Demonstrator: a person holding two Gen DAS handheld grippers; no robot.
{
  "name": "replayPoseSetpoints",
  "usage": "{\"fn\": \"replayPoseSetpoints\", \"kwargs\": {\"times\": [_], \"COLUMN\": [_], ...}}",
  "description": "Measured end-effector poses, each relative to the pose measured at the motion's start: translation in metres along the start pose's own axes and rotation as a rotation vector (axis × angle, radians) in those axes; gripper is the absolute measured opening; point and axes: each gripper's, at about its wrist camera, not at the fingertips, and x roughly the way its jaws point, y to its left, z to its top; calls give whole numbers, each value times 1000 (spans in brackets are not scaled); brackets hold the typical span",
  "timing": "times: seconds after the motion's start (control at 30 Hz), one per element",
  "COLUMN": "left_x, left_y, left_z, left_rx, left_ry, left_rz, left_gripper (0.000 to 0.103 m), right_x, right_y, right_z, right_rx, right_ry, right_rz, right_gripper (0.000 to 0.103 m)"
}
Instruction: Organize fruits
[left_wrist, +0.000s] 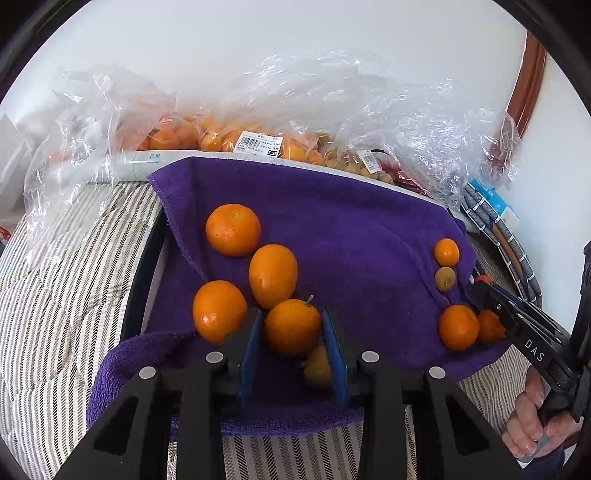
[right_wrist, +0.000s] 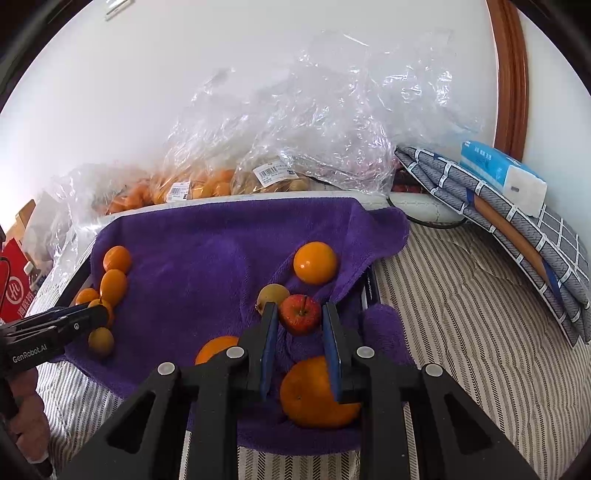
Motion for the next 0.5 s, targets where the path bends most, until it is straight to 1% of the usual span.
{"fn": "replayPoseSetpoints", "kwargs": {"times": [0.07,0.13,0.2,0.33,0.43,0.47,0.5], "left_x": [-1,-4,-11,-35,-65,-77,-87], "left_y": [0,-2,-4,-11,-14,-15,-16], "left_z": [0,0,-1,-2,-9,-13,-16], "left_rx": [1,6,19,47,47,41,36], "left_ry": [-5,-10,-25,-60,-99,-116,-127], "left_rz": [-7,-7,2,52,64,71,77], "left_gripper": [39,42,45,51,64,65,69], "right_x": [-2,-3,-8,-31,-61,-74,-86], "right_y": [-2,-3,-3,-1,0,2,4], "right_z": [0,-2,-3,1,1,0,-2], "right_rx": [8,16,13,18,41,46,49], "right_ry": [-4,-3,-15,-44,-43,-34,-28], "right_rz": [4,15,12,-19,-33,-28,-29], "right_gripper": [28,44,48,49,50,50,50]}}
